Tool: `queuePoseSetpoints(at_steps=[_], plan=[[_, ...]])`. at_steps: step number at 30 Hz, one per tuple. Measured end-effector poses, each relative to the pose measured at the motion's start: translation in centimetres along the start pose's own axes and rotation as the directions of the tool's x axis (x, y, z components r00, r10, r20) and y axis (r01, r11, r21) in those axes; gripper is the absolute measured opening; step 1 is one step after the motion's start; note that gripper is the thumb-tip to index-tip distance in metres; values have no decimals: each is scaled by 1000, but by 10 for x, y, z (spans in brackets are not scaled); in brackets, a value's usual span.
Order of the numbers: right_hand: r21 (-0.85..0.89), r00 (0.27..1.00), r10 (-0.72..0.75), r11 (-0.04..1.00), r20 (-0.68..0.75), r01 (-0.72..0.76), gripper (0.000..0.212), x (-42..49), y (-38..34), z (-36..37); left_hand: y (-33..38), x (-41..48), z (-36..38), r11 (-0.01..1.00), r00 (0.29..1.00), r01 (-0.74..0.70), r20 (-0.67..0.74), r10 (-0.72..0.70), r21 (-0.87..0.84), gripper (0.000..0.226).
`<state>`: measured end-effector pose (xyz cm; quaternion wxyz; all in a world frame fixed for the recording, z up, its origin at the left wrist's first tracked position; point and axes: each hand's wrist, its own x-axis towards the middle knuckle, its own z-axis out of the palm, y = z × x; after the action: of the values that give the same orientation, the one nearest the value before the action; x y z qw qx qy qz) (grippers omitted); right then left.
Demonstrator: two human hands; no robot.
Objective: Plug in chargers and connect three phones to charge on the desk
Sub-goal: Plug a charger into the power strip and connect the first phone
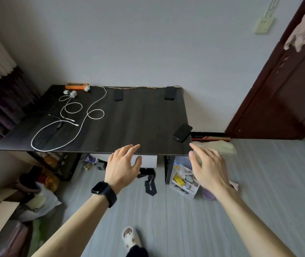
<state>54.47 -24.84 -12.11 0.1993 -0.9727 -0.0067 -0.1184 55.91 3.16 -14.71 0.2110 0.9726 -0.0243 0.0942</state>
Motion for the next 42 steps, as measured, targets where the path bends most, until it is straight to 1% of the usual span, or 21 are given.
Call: queuePoseSetpoints(at_steps=[3, 7, 11, 14, 17, 21, 23, 27, 30, 33, 37, 40, 42], plan=[[-7, 998, 32, 999, 48, -32, 48, 41, -1, 41, -24, 51, 28, 1000, 998, 4, 63, -5, 13, 48], [7, 984, 134, 991, 116, -135, 41, 96, -8, 91, -58, 130, 60, 999, 986, -29, 164, 25, 18, 50], [18, 956, 210, 976, 204, -218, 44, 145, -16, 128, -81, 198, 81, 999, 974, -27, 226, 20, 32, 52], [2, 900, 312, 945, 303, -328, 49, 172, -4, 158, -90, 232, 103, 999, 951, -21, 310, 7, 40, 54], [-28, 821, 415, 897, 392, -440, 57, 204, 11, 187, -98, 266, 129, 998, 926, -16, 377, -6, 54, 55], [-67, 730, 512, 836, 453, -545, 67, 256, 39, 221, -105, 311, 168, 996, 881, 33, 468, -67, 80, 59], [-86, 693, 557, 803, 458, -589, 73, 277, 54, 232, -103, 326, 186, 995, 857, 54, 507, -91, 87, 61], [-120, 613, 645, 727, 456, -676, 87, 318, 83, 259, -100, 356, 224, 992, 818, 52, 565, -108, 113, 65], [-175, 552, 717, 664, 427, -727, 95, 343, 90, 278, -108, 367, 247, 987, 767, 63, 625, -145, 151, 67], [-258, 513, 764, 626, 393, -736, 94, 358, 92, 290, -116, 368, 266, 979, 723, 101, 663, -194, 177, 69], [-324, 514, 790, 608, 334, -725, 85, 358, 95, 301, -122, 357, 275, 978, 719, 81, 668, -191, 193, 73], [-325, 500, 809, 584, 308, -744, 82, 351, 94, 311, -128, 353, 277, 977, 712, 75, 676, -191, 197, 73], [-304, 471, 831, 549, 296, -779, 83, 348, 93, 316, -130, 355, 279, 978, 696, 69, 693, -187, 195, 73]])
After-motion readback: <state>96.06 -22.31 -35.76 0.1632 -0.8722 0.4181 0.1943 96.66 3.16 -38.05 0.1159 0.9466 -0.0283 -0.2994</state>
